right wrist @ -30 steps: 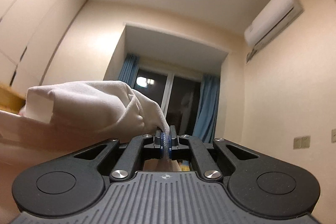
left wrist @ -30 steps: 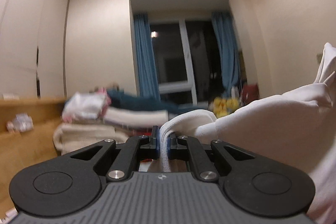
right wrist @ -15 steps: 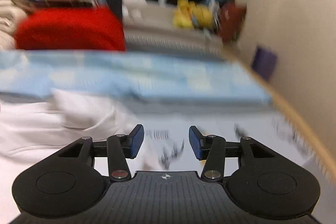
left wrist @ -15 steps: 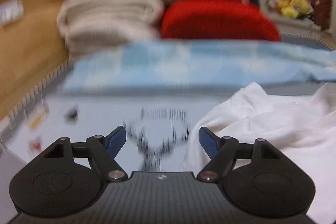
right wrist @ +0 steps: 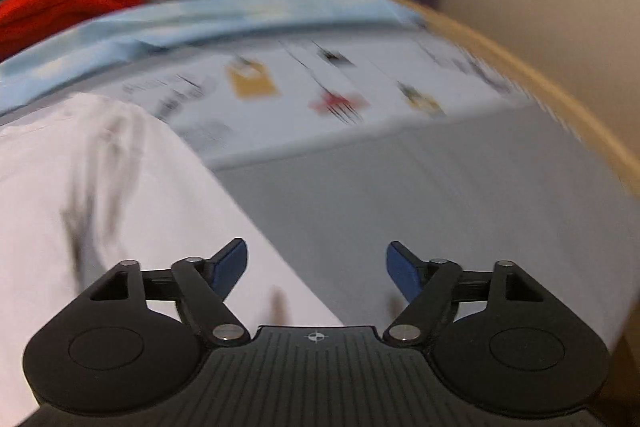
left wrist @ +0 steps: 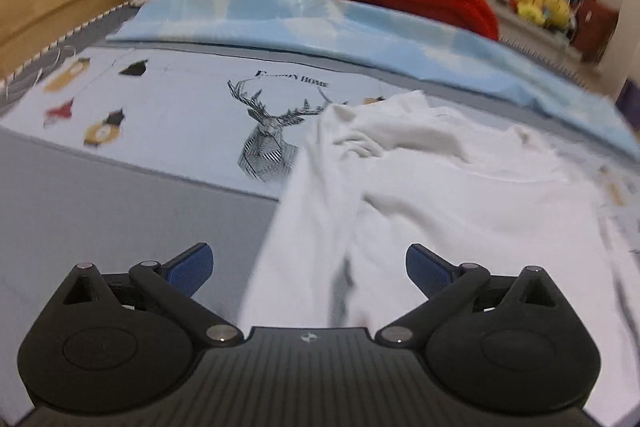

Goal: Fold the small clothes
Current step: 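Lay the shirt flat on the bed and open both grippers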

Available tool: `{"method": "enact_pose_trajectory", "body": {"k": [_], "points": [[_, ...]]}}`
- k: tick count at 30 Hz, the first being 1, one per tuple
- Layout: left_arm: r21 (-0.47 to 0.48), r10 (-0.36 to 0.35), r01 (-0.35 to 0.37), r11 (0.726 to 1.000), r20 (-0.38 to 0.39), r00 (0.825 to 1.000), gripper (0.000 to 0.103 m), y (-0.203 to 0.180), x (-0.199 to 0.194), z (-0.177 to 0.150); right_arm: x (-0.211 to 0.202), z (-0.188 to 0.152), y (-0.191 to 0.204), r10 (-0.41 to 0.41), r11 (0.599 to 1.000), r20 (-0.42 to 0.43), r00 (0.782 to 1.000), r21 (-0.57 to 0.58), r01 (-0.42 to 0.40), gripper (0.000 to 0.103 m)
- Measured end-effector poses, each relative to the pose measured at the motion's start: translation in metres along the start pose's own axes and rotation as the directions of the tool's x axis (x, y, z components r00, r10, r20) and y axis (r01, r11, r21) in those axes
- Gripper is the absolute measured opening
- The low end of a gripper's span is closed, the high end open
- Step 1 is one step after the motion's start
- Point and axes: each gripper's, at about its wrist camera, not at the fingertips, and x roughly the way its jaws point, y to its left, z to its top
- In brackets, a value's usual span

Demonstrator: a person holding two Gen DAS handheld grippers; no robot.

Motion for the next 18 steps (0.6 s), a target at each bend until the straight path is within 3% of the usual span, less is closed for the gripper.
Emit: {"method": "enact_pose_trajectory", "body": {"k": [4,5,6,7,8,11,14,16,18], "points": [[0.010,0.050,-0.051,0.999,0.041,0.998,0.103,-0.005,-0.023,-0.023,0.023,-0.032,-0.026,-0.075,0.997,-0.150,0.986,0.018,0.079,0.080],[0.008,0.067,-0.067,0.998,0.031,0.997,0.103,-0.005,-0.022,-0.026,0.030,-0.040,-0.028,-0.061,0.998,-0.205,0.977,0.015,0.066,0.077],[0.007,0.082,-0.082,0.997,0.016,0.997,0.103,-0.004,-0.018,-0.028,0.032,-0.048,-0.032,-0.027,0.999,-0.232,0.972,0.028,0.035,0.068],[0.002,0.103,-0.103,0.995,-0.003,0.995,0.103,-0.003,-0.013,-0.029,0.028,-0.048,-0.033,0.007,0.999,-0.215,0.977,0.053,0.005,0.024],[-0.006,0.129,-0.129,0.992,-0.022,0.991,0.103,-0.002,-0.007,-0.028,0.022,-0.047,-0.031,0.031,0.999,-0.186,0.982,0.044,-0.024,0.003],[-0.047,0.189,-0.191,0.980,-0.038,0.981,0.103,0.007,0.002,-0.027,0.012,-0.046,-0.010,0.013,0.995,-0.123,0.992,-0.100,-0.025,0.000],[-0.098,0.208,-0.212,0.972,-0.042,0.977,0.103,0.017,0.003,-0.024,0.016,-0.019,-0.020,-0.100,0.987,-0.024,0.995,-0.131,0.096,0.000],[-0.112,0.214,-0.218,0.969,-0.053,0.975,0.103,0.022,0.005,-0.023,0.028,0.009,-0.038,-0.258,0.958,0.058,0.964,-0.111,0.263,0.000],[-0.116,0.213,-0.219,0.969,-0.063,0.975,0.103,0.023,0.006,-0.022,0.039,0.033,-0.058,-0.354,0.932,0.076,0.932,-0.050,0.358,0.000]]}}
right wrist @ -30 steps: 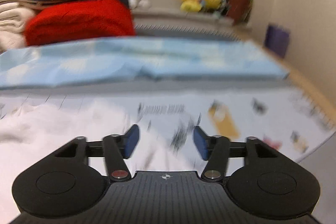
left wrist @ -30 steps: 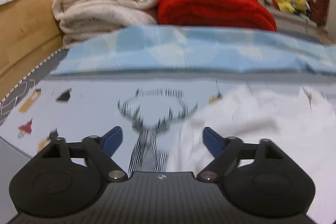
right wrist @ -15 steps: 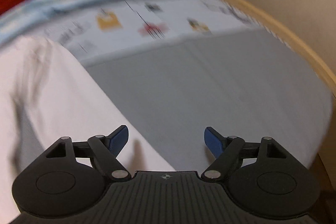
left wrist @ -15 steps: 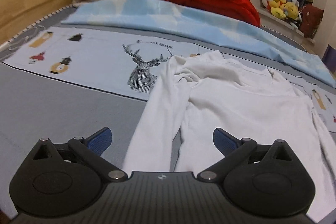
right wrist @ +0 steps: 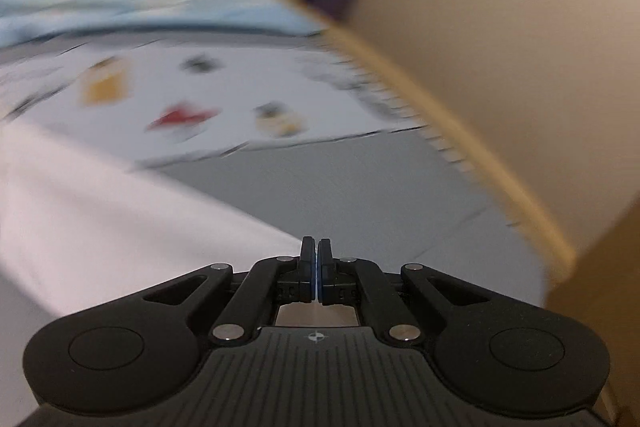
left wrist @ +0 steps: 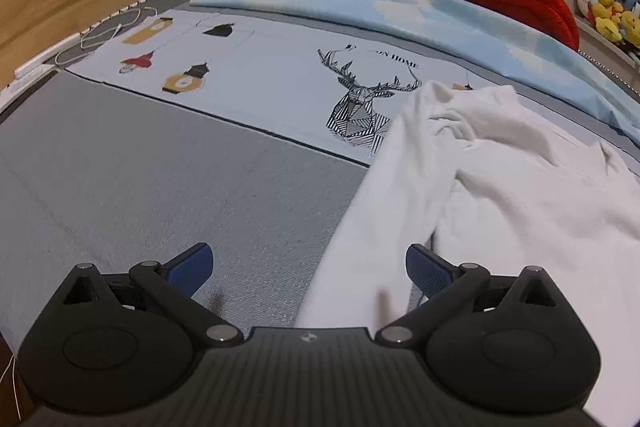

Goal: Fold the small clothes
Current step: 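Lay the shirt flat on the bed and open both grippers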

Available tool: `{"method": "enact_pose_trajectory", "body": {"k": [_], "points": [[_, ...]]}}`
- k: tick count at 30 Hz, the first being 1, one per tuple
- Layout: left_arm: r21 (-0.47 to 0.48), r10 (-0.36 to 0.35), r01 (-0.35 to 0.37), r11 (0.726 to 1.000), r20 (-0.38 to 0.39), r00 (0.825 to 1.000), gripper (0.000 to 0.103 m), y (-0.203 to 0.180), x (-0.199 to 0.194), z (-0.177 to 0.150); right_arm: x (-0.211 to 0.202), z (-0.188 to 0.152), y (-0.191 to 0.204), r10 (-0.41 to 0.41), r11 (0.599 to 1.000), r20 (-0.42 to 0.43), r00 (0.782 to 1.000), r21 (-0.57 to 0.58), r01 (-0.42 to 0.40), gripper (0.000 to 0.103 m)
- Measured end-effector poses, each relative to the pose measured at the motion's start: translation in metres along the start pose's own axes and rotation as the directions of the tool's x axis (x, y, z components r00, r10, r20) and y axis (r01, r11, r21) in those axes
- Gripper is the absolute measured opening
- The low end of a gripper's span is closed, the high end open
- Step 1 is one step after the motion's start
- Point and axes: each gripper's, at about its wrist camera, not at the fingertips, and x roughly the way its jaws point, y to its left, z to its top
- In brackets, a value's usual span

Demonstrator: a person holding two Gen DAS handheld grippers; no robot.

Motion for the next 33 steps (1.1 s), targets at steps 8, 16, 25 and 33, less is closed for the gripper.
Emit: {"method": "enact_pose_trajectory", "body": {"k": [8,16,25,33], "points": [[0.012,-0.012,0.012,1.000,-0.004,1.000,0.103,0.006,0.002,0.004,-0.050,-0.008,0.033,0.211,0.972,0.008,0.977,0.106,-0.210,0.053],[0.108,-0.076,0.091,0.990,-0.135,0.988,0.103,0.017,0.002,-0.013,-0.180,-0.065,0.169,0.662,0.748,-0.026,0.749,-0.041,-0.662,0.062],[0.317,-0.031,0.055,0.947,-0.081,0.996,0.103,0.026,-0.036,-0.042,-0.181,-0.088,0.221,0.529,0.801,-0.054,0.847,-0.296,-0.520,0.060],[0.592,-0.093,0.093,0.801,-0.030,0.995,0.103,0.013,-0.091,-0.081,-0.161,-0.086,0.224,0.567,0.779,-0.140,0.811,-0.227,-0.584,0.060]]}}
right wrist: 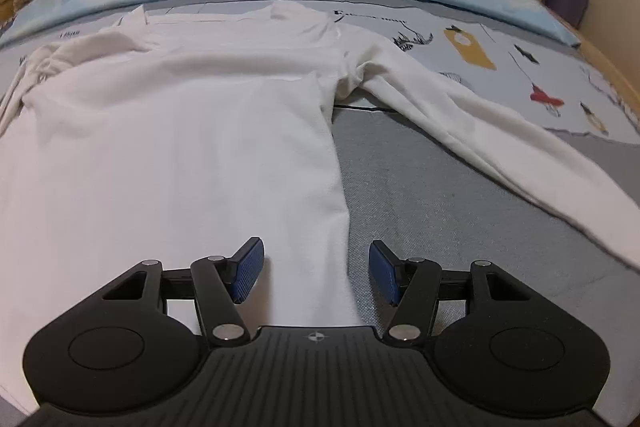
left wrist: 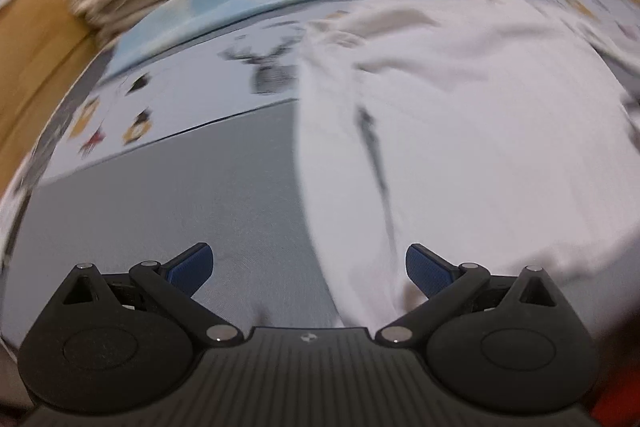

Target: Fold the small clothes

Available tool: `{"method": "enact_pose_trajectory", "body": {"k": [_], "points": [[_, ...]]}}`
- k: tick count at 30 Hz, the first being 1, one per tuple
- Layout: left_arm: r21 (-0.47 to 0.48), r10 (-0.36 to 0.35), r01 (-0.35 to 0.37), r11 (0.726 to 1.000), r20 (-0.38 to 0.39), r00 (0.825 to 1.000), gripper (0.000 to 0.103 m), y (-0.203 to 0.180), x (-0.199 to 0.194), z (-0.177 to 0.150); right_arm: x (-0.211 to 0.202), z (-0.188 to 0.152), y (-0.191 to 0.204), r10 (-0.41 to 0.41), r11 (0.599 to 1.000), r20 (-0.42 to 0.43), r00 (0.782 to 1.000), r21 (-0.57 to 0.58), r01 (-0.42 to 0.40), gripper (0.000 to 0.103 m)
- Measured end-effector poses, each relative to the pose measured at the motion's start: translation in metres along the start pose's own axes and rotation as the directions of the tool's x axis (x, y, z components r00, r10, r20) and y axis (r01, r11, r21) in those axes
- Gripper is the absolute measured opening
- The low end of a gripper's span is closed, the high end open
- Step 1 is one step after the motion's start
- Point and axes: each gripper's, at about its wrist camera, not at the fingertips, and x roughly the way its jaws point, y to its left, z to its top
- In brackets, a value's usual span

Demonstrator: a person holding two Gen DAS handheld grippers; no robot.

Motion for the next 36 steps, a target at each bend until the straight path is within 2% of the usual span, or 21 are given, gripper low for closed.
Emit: {"method": "enact_pose_trajectory", "body": {"k": [3,6,7,8,9,10,13,15,17,19,20,21,22,23,24,26,27,28,29,32,36], "points": [[0.110,-0.101,0.103,0.989,-0.022,0.995,0.103,-0.018,-0.006,-0.014,-0.001,-0.002,0.003,-0.023,0.999,0.010,1.000,-0.046,0.024,0.060],[0.121,-0.160,0.169,0.978,-0.082,0.984,0.103,-0.033,0.007,-0.025,-0.004,-0.002,0.002,-0.017,0.999,0.011,1.000,-0.034,0.017,0.060],[0.086,-0.180,0.190,0.978,-0.111,0.977,0.089,-0.033,0.015,-0.026,-0.004,-0.002,0.002,-0.012,1.000,0.011,1.000,-0.028,0.013,0.060],[0.037,-0.222,0.230,0.973,-0.144,0.964,0.040,-0.031,0.023,-0.026,-0.004,-0.002,0.002,-0.011,1.000,0.011,1.000,-0.026,0.012,0.060],[-0.013,-0.265,0.268,0.963,-0.189,0.946,0.012,-0.027,0.031,-0.025,-0.004,-0.003,0.003,-0.015,0.999,0.011,1.000,-0.029,0.015,0.060],[-0.063,-0.287,0.280,0.958,-0.216,0.933,0.005,-0.023,0.036,-0.025,-0.004,-0.004,0.003,-0.021,0.999,0.015,1.000,-0.036,0.021,0.060],[-0.192,-0.404,0.374,0.907,-0.152,0.902,0.005,0.005,0.021,-0.014,-0.006,-0.006,0.005,-0.055,0.995,0.039,0.998,-0.080,0.058,0.060],[-0.265,-0.459,0.436,0.860,-0.029,0.888,0.005,0.041,-0.002,0.002,-0.006,-0.006,0.006,-0.065,0.993,0.048,0.997,-0.091,0.069,0.060],[-0.368,-0.409,0.424,0.828,0.123,0.904,0.005,0.093,-0.018,0.018,-0.004,-0.005,0.007,-0.063,0.993,0.043,0.997,-0.097,0.067,0.060],[-0.549,-0.228,0.321,0.772,0.231,0.946,0.006,0.160,-0.021,0.025,0.000,-0.004,0.009,-0.067,0.992,0.032,0.997,-0.103,0.070,0.060],[-0.635,-0.117,0.246,0.733,0.238,0.964,0.010,0.190,-0.018,0.023,0.002,-0.004,0.011,-0.067,0.992,0.029,0.997,-0.107,0.070,0.060],[-0.732,0.039,0.131,0.669,0.210,0.977,0.011,0.229,-0.011,0.016,0.004,-0.003,0.013,-0.067,0.991,0.027,0.997,-0.111,0.070,0.060],[-0.802,0.164,0.027,0.596,0.155,0.974,0.014,0.259,-0.004,0.007,0.005,-0.003,0.015,-0.065,0.991,0.024,0.998,-0.119,0.067,0.060],[-0.867,0.283,-0.083,0.492,0.069,0.957,0.027,0.291,0.003,-0.007,0.006,-0.003,0.017,-0.062,0.990,0.022,0.998,-0.128,0.064,0.060],[-0.901,0.343,-0.160,0.402,-0.014,0.939,0.038,0.319,0.012,-0.022,0.007,-0.004,0.018,-0.061,0.989,0.021,0.998,-0.135,0.064,0.060],[-0.927,0.322,-0.179,0.329,-0.068,0.944,0.074,0.351,0.026,-0.041,0.009,-0.004,0.021,-0.066,0.986,0.023,0.998,-0.151,0.068,0.060],[-0.938,0.307,-0.166,0.305,-0.068,0.949,0.080,0.356,0.033,-0.050,0.010,-0.004,0.022,-0.068,0.985,0.025,0.997,-0.156,0.071,0.060],[-0.943,0.300,-0.156,0.293,-0.065,0.952,0.088,0.355,0.038,-0.054,0.011,-0.004,0.022,-0.071,0.985,0.028,0.997,-0.156,0.074,0.060],[-0.942,0.282,-0.151,0.300,-0.064,0.957,0.092,0.350,0.048,-0.058,0.012,-0.004,0.022,-0.072,0.986,0.028,0.997,-0.152,0.075,0.060],[-0.931,0.188,-0.119,0.345,-0.055,0.981,0.092,0.327,0.075,-0.064,0.015,0.000,0.025,-0.078,0.988,0.030,0.997,-0.133,0.081,0.060],[-0.945,0.079,-0.055,0.324,-0.030,0.996,0.092,0.314,0.118,-0.069,0.017,0.003,0.031,-0.067,0.990,0.051,0.996,-0.120,0.073,0.060]]}}
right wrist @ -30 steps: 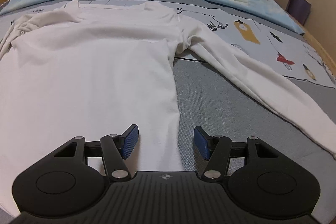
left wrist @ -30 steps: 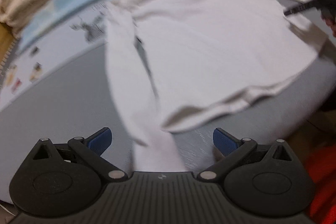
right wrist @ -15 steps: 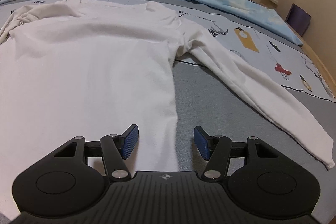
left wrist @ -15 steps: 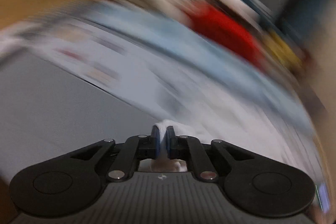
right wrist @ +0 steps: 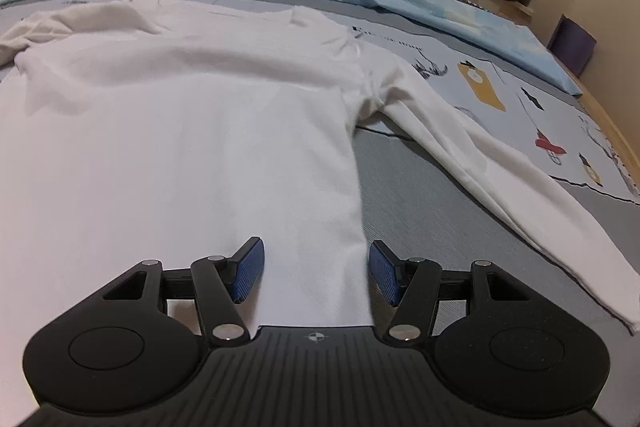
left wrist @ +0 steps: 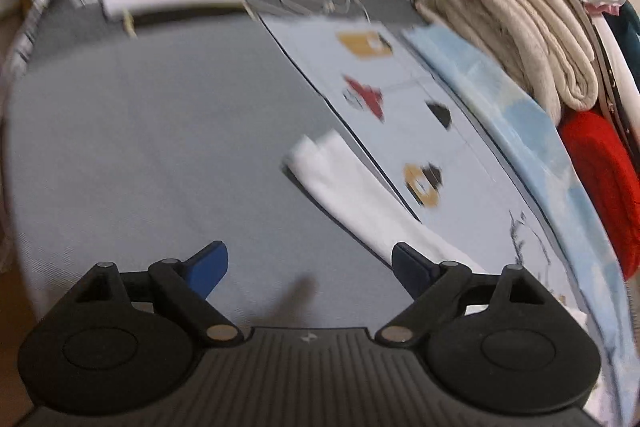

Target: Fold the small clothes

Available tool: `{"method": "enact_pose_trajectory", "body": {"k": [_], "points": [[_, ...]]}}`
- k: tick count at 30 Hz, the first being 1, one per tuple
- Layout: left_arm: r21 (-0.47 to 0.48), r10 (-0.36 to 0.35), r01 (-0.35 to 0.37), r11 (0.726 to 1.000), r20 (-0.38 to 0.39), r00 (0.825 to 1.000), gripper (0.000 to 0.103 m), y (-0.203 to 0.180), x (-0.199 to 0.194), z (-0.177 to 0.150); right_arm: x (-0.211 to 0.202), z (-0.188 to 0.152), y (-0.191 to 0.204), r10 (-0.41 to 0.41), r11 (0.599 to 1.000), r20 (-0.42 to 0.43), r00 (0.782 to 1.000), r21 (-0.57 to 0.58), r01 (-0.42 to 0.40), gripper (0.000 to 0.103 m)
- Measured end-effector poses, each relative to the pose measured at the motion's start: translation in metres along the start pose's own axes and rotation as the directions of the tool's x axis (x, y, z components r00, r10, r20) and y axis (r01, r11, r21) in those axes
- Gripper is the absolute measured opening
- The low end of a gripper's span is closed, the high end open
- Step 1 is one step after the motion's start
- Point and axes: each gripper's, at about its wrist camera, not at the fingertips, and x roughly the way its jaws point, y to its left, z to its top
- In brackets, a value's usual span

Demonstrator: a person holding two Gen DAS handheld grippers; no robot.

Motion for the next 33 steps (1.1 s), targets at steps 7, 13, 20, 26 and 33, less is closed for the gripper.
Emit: {"method": "enact_pose_trajectory", "body": {"k": [7,13,20,26,33], "points": [[-0.135,-0.115,0.107,0.985,-0.050,0.992,0.092,-0.036,0.046,0.021,0.004,0.001,0.012,-0.023,0.999,0.027,0.999,-0.049,0.025,0.060],[-0.160,-0.053,0.031,0.987,-0.135,0.989,0.079,-0.071,0.094,0.043,0.008,0.003,0.020,-0.044,0.995,0.048,0.998,-0.086,0.048,0.060],[-0.177,0.046,-0.064,0.982,-0.103,0.994,0.001,-0.072,0.109,0.049,0.010,0.004,0.029,-0.064,0.990,0.070,0.996,-0.125,0.072,0.060],[-0.085,-0.128,0.125,0.988,-0.033,0.991,0.000,-0.058,0.043,0.025,0.009,0.006,0.029,-0.062,0.989,0.069,0.996,-0.132,0.071,0.060],[-0.208,-0.177,0.151,0.967,-0.113,0.978,0.044,-0.029,0.045,0.018,0.006,0.005,0.032,-0.058,0.990,0.063,0.996,-0.122,0.065,0.060]]}}
